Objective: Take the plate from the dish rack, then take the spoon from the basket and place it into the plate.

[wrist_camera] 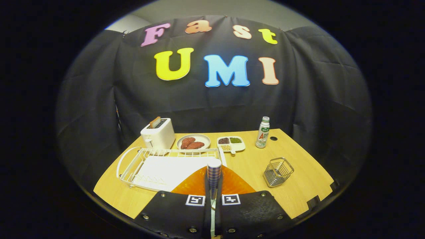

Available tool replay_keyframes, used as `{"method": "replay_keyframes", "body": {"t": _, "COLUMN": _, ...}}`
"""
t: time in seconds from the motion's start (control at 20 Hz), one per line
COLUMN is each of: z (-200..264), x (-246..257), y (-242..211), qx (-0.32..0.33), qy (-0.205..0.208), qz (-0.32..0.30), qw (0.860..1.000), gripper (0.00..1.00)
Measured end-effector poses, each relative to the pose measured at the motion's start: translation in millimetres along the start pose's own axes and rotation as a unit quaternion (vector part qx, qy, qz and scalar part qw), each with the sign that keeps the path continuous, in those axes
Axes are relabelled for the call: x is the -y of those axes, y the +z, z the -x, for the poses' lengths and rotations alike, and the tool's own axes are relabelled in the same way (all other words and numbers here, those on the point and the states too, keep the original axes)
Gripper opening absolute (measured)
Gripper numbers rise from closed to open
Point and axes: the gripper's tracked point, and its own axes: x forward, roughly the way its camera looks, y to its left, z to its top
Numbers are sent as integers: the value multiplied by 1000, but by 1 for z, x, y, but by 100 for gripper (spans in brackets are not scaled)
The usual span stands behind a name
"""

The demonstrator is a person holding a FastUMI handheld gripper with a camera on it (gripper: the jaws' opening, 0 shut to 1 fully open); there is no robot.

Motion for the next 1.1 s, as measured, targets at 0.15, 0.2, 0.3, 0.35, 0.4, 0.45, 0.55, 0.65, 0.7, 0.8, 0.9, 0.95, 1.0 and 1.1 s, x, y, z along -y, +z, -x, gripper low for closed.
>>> {"method": "replay_keyframes", "body": {"t": 0.15, "z": 1, "x": -18, "y": -18, "qx": -10, "qy": 16, "qz": 16, "qw": 1000, "gripper": 4}}
{"method": "replay_keyframes", "body": {"t": 0.2, "z": 2, "x": -22, "y": -23, "qx": -13, "qy": 21, "qz": 19, "qw": 1000, "gripper": 4}}
{"method": "replay_keyframes", "body": {"t": 0.3, "z": 1, "x": -29, "y": -37, "qx": -22, "qy": 28, "qz": 21, "qw": 999, "gripper": 4}}
{"method": "replay_keyframes", "body": {"t": 0.35, "z": 0, "x": -32, "y": -43, "qx": -26, "qy": 32, "qz": 21, "qw": 999, "gripper": 4}}
{"method": "replay_keyframes", "body": {"t": 0.4, "z": -1, "x": -34, "y": -49, "qx": -32, "qy": 35, "qz": 22, "qw": 999, "gripper": 4}}
{"method": "replay_keyframes", "body": {"t": 0.45, "z": -3, "x": -36, "y": -56, "qx": -37, "qy": 39, "qz": 22, "qw": 998, "gripper": 4}}
{"method": "replay_keyframes", "body": {"t": 0.55, "z": -2, "x": -40, "y": -67, "qx": -48, "qy": 45, "qz": 20, "qw": 998, "gripper": 4}}
{"method": "replay_keyframes", "body": {"t": 0.65, "z": -3, "x": -40, "y": -76, "qx": -59, "qy": 50, "qz": 16, "qw": 997, "gripper": 4}}
{"method": "replay_keyframes", "body": {"t": 0.7, "z": -3, "x": -40, "y": -79, "qx": -62, "qy": 50, "qz": 15, "qw": 997, "gripper": 4}}
{"method": "replay_keyframes", "body": {"t": 0.8, "z": -5, "x": -38, "y": -85, "qx": -69, "qy": 51, "qz": 14, "qw": 996, "gripper": 7}}
{"method": "replay_keyframes", "body": {"t": 0.9, "z": -4, "x": -38, "y": -86, "qx": -72, "qy": 52, "qz": 12, "qw": 996, "gripper": 9}}
{"method": "replay_keyframes", "body": {"t": 0.95, "z": -4, "x": -37, "y": -87, "qx": -74, "qy": 52, "qz": 12, "qw": 996, "gripper": 9}}
{"method": "replay_keyframes", "body": {"t": 1.0, "z": -4, "x": -36, "y": -87, "qx": -75, "qy": 50, "qz": 11, "qw": 996, "gripper": 9}}
{"method": "replay_keyframes", "body": {"t": 1.1, "z": -6, "x": -33, "y": -87, "qx": -77, "qy": 48, "qz": 7, "qw": 996, "gripper": 9}}
